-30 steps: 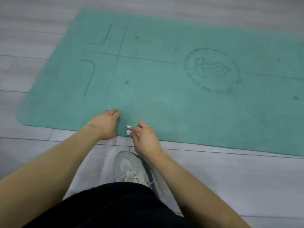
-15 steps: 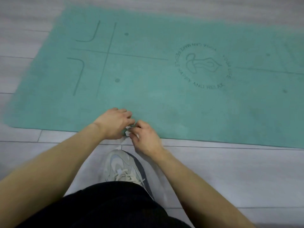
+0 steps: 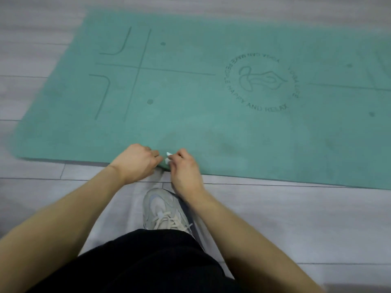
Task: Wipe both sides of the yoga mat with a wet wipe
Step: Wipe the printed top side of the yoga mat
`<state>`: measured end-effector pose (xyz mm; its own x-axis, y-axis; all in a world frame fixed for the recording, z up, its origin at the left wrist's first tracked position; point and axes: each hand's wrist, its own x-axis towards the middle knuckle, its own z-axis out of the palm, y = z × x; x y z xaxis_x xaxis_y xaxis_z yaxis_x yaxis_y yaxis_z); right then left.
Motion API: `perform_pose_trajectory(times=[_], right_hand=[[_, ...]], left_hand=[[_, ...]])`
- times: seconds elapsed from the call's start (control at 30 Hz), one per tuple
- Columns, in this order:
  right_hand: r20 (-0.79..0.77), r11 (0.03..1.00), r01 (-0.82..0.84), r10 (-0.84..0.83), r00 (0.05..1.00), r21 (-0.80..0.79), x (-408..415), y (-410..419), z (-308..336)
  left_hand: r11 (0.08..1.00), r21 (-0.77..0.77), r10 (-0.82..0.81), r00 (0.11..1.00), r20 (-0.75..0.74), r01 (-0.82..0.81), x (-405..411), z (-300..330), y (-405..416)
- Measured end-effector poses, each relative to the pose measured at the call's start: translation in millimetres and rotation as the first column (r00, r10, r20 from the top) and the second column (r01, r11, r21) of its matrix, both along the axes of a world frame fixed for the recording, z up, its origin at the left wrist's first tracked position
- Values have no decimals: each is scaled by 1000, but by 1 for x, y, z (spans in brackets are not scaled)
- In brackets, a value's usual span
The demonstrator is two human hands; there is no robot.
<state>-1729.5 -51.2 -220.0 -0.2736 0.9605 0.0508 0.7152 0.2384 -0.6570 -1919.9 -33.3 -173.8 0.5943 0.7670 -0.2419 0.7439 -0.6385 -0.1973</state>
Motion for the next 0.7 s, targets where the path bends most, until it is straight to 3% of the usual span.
perform_pose_trajectory(times=[0.13,0.17,0.23,0.3,0.37,0.43,0.5,0.6,0.7], right_hand=[[51,986,-168,169,984,-18,42,-4,7],[64,996,-94,94,994,0,72,-6,5],[92,976,214,-217,972,37,144,-12,4],[124,856,513,-516,847,60,200,-18,10],[142,761,647,-646,750,49,204,-20,10],[67,830,556,-557,828,30,155,-18,6],[20,964,266,-267,964,22,90,-14,-1],[85,994,-109,109,990,2,26,-9,2],[81,994,-111,111,991,-5,65,-10,5]], left_hand=[[1000,2,7,1000,15,-7,-25,-6,-17],[1000,16,-5,1000,25,4,-26,-6,-17],[1000,14,-10,1000,26,10,-23,-1,-15],[998,-23,60,998,-7,-60,-18,7,-14],[980,-43,194,981,16,-193,-13,13,-11],[947,-72,319,942,105,-313,-5,14,-2],[901,-172,418,903,98,-398,8,10,12],[858,-250,469,883,25,-449,26,-1,24],[868,-249,441,897,-10,-430,36,-8,26]])
